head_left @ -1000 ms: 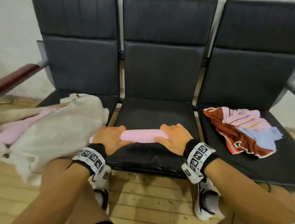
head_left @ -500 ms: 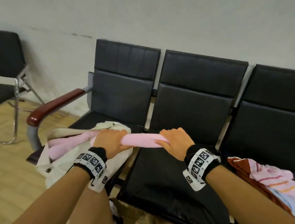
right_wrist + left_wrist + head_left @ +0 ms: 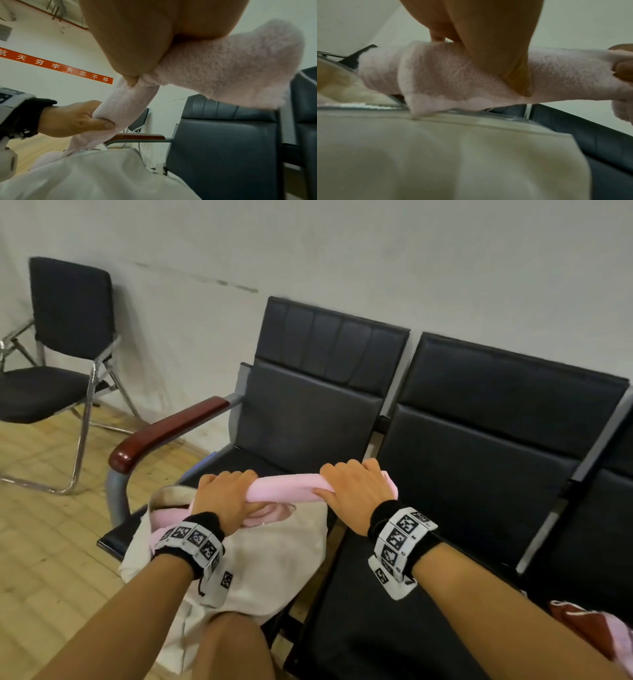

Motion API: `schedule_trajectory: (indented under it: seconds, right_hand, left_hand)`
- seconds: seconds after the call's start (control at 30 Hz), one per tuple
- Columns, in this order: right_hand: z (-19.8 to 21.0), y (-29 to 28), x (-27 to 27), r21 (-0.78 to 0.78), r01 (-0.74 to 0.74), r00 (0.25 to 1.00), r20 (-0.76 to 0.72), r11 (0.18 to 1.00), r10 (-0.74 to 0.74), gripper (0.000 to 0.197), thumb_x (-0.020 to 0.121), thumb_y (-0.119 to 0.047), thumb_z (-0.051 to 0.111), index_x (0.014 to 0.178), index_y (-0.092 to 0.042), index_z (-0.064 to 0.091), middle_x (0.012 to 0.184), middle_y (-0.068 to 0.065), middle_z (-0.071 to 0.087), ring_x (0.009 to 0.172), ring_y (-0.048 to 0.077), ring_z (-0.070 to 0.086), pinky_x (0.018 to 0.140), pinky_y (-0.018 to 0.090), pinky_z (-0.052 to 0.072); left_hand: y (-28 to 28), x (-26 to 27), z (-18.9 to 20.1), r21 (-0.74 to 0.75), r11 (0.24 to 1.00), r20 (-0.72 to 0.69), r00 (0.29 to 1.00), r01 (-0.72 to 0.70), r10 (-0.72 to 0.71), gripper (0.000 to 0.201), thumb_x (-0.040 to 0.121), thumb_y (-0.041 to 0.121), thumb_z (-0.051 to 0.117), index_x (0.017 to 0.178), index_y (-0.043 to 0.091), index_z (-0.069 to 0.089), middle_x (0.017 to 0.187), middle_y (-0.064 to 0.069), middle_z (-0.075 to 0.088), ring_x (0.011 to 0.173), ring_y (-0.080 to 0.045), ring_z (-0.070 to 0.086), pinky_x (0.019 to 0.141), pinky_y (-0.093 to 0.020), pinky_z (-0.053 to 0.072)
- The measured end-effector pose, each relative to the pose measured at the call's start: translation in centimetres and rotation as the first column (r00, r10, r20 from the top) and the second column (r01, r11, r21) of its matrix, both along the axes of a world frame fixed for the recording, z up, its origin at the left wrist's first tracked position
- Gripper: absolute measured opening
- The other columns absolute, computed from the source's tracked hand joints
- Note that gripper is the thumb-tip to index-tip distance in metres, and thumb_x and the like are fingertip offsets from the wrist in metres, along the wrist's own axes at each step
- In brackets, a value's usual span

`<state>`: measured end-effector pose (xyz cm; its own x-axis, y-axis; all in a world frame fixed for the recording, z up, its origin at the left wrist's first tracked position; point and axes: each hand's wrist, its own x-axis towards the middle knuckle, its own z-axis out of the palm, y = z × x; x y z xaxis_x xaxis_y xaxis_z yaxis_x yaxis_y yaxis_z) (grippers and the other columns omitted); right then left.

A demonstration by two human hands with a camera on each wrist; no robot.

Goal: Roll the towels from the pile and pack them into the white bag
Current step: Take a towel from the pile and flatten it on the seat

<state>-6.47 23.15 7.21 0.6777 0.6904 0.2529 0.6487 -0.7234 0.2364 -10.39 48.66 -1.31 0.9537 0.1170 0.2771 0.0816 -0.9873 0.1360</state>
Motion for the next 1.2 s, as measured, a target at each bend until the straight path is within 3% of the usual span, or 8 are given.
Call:
schedule_trajectory:
  seconds: [0.2,0.37,0.6,0.73,0.9,1.0,1.1,1.2]
  right_hand:
    - [-3.0,7.6,1.5,-0.03,-0.053,0.997,-0.059,0.998,0.052,0.028,0.086,-0.029,0.047,0.113,-0.023,0.048,0.098,-0.004,0.053,0.089,0.022,0.047,0.091,0.047,0.032]
    - [-7.1,14.3,1.0,0.01,-0.107,0.974,-0.199,0.994,0.107,0.054,0.068,-0.016,0.07,0.116,-0.023,0.046,0.111,-0.003,0.053,0.107,0.024,0.046,0.084,0.045,0.033]
    - [-12.2,17.9,-2.3,0.235,-0.144,0.788,-0.561,0.961,0.255,0.013,0.094,-0.013,0.049,0.104,-0.021,0.054,0.118,0.007,0.051,0.11,0.027,0.05,0.092,0.048,0.046]
    - [-11.8,15.6,-1.7,-0.137,-0.107,0.836,-0.548,0.985,0.014,0.032,0.101,-0.03,0.041,0.128,-0.019,0.055,0.125,0.01,0.057,0.116,0.032,0.054,0.093,0.042,0.042]
    - [-11.2,12.5,0.3,-0.566,-0.033,0.899,-0.378,0.824,-0.223,0.045,0.101,-0.033,0.044,0.142,-0.015,0.047,0.153,0.017,0.036,0.142,0.033,0.031,0.115,0.043,0.024]
    - [-9.4,11.6,0.2,-0.515,-0.015,0.89,-0.397,0.857,-0.223,0.039,0.099,-0.036,0.048,0.129,-0.014,0.057,0.139,0.014,0.05,0.129,0.031,0.046,0.105,0.041,0.037]
    - [-6.4,10.5,0.2,-0.343,-0.064,0.922,-0.381,0.937,-0.076,0.022,0.095,-0.039,0.05,0.089,-0.02,0.059,0.096,0.005,0.057,0.104,0.026,0.056,0.08,0.036,0.043]
    - [-3.6,7.9,0.6,-0.128,-0.047,0.927,-0.375,0.991,-0.004,0.02,0.092,-0.028,0.049,0.102,-0.02,0.063,0.104,0.002,0.06,0.097,0.022,0.053,0.08,0.034,0.045]
  left_hand:
    - [5.7,-1.3,-4.7,-0.042,0.99,-0.036,0.991,-0.133,0.131,0.053,0.076,0.081,0.046,0.098,0.033,0.052,0.089,0.006,0.063,0.086,-0.022,0.062,0.075,-0.039,0.044]
    - [7.5,-3.9,-7.8,-0.258,0.954,-0.124,0.984,-0.153,0.125,0.078,0.08,0.086,0.036,0.141,0.038,0.042,0.144,0.0,0.049,0.131,-0.022,0.044,0.108,-0.045,0.033]
    - [6.4,-5.4,-7.0,-0.278,0.943,-0.118,0.981,-0.181,0.153,0.08,0.078,0.075,0.025,0.145,0.034,0.04,0.157,-0.01,0.033,0.143,-0.029,0.031,0.115,-0.055,0.017]
    - [5.6,-5.0,-7.7,-0.183,0.96,-0.248,0.955,-0.21,0.162,0.085,0.075,0.084,0.023,0.144,0.036,0.04,0.16,-0.005,0.025,0.145,-0.027,0.025,0.115,-0.058,0.015]
    - [3.4,-4.4,-6.4,-0.145,0.979,-0.31,0.946,-0.144,0.094,0.082,0.072,0.085,0.019,0.134,0.039,0.049,0.15,0.001,0.042,0.136,-0.024,0.036,0.112,-0.055,0.024]
    - [1.7,-4.4,-5.4,-0.133,0.986,-0.353,0.934,-0.103,0.05,0.073,0.079,0.082,0.029,0.129,0.036,0.054,0.143,0.005,0.048,0.137,-0.021,0.034,0.114,-0.06,0.016]
    - [1.0,-4.3,-4.8,-0.181,0.973,-0.348,0.935,-0.142,0.072,0.074,0.079,0.083,0.029,0.129,0.034,0.053,0.147,0.003,0.045,0.141,-0.022,0.029,0.114,-0.066,0.013]
    - [-0.1,-4.0,-3.8,-0.194,0.971,-0.303,0.95,-0.137,0.074,0.087,0.069,0.085,0.018,0.133,0.035,0.049,0.149,0.003,0.043,0.142,-0.021,0.028,0.114,-0.065,0.012]
